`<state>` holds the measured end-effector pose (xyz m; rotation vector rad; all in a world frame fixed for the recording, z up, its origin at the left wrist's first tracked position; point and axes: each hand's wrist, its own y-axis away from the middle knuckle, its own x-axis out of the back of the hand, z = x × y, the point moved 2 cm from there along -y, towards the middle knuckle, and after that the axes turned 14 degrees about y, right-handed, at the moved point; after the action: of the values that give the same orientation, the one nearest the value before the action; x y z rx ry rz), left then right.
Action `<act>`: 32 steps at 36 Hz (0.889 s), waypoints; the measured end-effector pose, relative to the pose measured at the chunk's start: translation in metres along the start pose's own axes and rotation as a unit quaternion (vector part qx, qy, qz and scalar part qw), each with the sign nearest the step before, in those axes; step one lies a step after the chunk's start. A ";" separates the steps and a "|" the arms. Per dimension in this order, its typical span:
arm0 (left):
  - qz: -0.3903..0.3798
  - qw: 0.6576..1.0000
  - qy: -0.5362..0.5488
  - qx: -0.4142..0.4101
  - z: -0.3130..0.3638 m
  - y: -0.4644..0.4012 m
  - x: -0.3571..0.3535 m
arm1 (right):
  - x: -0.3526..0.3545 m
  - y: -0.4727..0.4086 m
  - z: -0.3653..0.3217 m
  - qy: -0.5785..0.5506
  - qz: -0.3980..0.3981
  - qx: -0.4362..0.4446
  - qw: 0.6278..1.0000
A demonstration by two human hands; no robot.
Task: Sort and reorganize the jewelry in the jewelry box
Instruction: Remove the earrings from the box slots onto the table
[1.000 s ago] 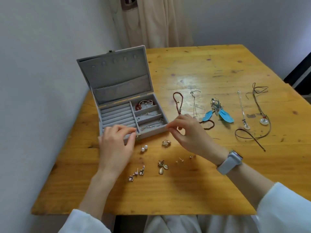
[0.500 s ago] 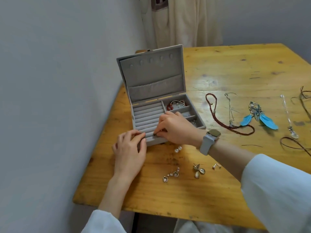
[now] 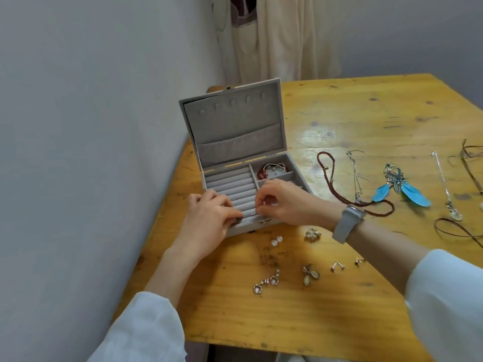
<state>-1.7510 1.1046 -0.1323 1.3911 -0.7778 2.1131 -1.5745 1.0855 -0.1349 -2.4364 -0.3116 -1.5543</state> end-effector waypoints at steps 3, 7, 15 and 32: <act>-0.010 0.999 -0.025 -0.042 -0.001 -0.005 0.003 | 0.004 0.015 0.009 -0.042 0.014 -0.029 0.999; -0.003 0.998 -0.030 -0.057 -0.005 -0.004 0.001 | 0.009 0.030 0.016 -0.079 0.046 -0.056 0.994; -0.042 0.997 0.049 0.040 -0.002 -0.010 0.007 | 0.023 0.053 0.026 -0.131 0.108 -0.084 0.982; -0.018 0.967 0.256 -0.010 0.155 -0.025 -0.073 | 0.016 0.195 0.074 -0.047 0.121 -0.211 0.969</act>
<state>-1.6075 1.0090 -0.1458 0.7781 -0.5535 2.2793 -1.4452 0.9241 -0.1663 -2.7339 0.3291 -1.5228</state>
